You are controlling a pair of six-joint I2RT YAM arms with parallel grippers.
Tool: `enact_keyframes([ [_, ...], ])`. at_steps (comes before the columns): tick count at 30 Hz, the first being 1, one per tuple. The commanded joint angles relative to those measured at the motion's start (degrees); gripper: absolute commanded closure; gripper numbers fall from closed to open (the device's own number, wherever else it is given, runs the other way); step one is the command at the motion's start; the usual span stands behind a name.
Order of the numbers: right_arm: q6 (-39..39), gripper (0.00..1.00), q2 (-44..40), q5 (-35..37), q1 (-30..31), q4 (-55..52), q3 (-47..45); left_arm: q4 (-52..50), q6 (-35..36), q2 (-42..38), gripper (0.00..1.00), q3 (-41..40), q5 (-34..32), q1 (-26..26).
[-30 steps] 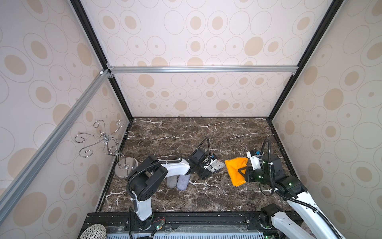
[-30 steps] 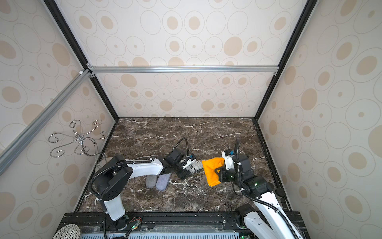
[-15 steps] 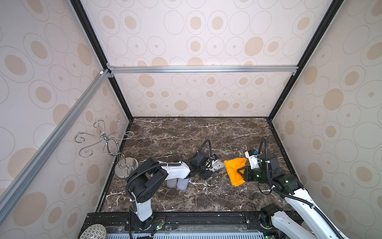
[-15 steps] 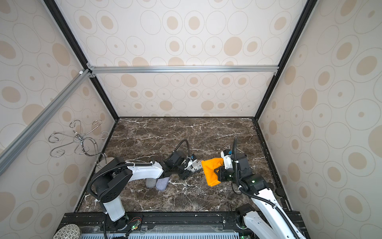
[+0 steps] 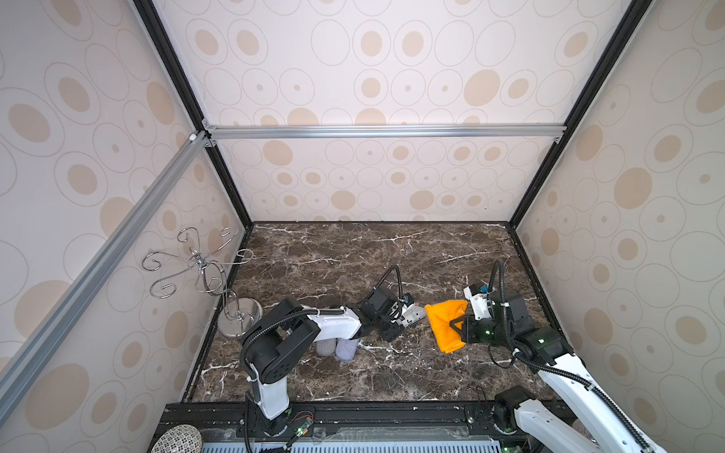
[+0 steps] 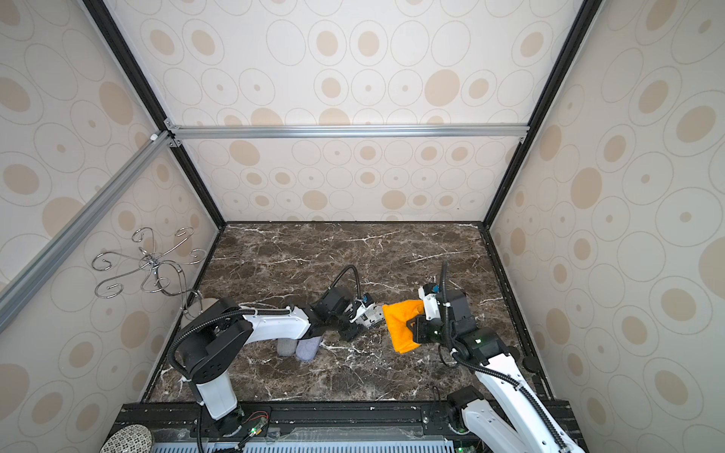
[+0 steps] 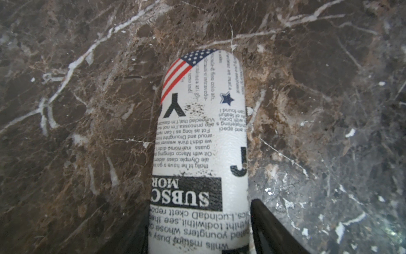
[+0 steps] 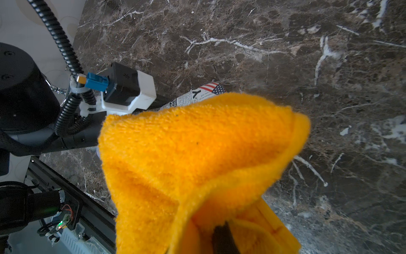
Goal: Wipe the eyeglass case
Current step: Pick up the eyeglass case from the center of the board.
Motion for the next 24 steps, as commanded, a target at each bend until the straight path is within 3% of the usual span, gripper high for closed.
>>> enact_keyframes([
  [1,0.1,1.0,0.0,0.5,-0.1,0.8,-0.2,1.0,1.0,1.3,0.3,-0.1,1.3,-0.5],
  [9,1.2,1.0,-0.8,2.0,-0.1,0.3,-0.5,2.3,0.7,1.9,0.34,-0.5,-0.2,-0.6],
  [14,2.5,1.0,-0.6,2.2,-0.1,-2.6,1.2,4.8,-0.5,-0.8,0.44,-2.3,-1.3,-1.4],
  [24,2.9,1.0,-1.5,8.8,-0.1,-12.8,8.0,8.7,-5.5,-3.6,0.45,-2.7,1.6,-4.1],
])
